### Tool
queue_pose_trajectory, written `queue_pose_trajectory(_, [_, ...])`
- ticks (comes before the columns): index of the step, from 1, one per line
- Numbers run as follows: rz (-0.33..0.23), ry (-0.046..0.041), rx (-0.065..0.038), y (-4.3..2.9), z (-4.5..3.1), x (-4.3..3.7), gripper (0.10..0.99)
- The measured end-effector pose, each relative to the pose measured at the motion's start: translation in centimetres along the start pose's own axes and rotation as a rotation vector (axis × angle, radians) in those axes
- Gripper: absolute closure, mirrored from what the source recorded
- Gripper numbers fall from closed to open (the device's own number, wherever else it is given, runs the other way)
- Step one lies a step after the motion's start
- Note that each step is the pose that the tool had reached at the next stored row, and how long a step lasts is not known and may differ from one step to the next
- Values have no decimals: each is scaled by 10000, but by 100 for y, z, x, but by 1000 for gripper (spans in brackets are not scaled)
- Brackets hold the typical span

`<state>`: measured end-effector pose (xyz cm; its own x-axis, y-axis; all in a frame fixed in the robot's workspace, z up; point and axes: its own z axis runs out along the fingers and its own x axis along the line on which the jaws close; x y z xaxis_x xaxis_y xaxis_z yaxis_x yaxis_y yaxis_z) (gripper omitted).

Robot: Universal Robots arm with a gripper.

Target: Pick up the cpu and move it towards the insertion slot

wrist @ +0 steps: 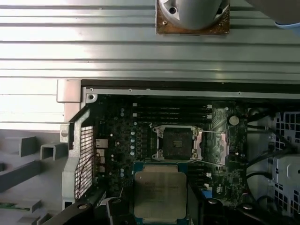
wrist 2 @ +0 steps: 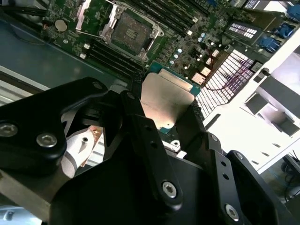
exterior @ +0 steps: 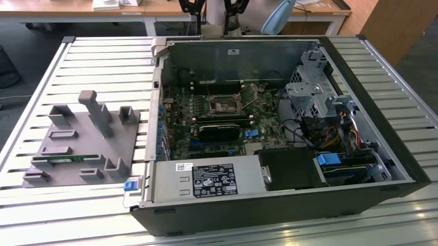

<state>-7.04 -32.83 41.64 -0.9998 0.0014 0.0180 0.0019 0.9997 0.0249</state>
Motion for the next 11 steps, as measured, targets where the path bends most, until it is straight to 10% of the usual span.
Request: queue_pose_trajectory(11, [0,-1,-1,30,6,-256,545])
